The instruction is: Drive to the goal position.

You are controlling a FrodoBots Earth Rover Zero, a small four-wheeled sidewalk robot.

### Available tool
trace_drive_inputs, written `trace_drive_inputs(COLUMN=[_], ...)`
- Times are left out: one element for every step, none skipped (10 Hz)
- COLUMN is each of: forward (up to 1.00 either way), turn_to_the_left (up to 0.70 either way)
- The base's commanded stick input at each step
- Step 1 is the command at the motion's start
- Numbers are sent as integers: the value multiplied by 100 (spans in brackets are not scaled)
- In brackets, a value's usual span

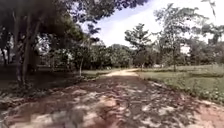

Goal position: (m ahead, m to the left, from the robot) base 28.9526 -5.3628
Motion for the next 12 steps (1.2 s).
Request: trace_drive_inputs(forward=[70, 70, 70, 70, 70, 70, 70, 70, 70, 70, 70, 70], turn_to_the_left=[-1, 0, 0, 0, -35, -35, -35, -16, 0, 0, 0, 0])
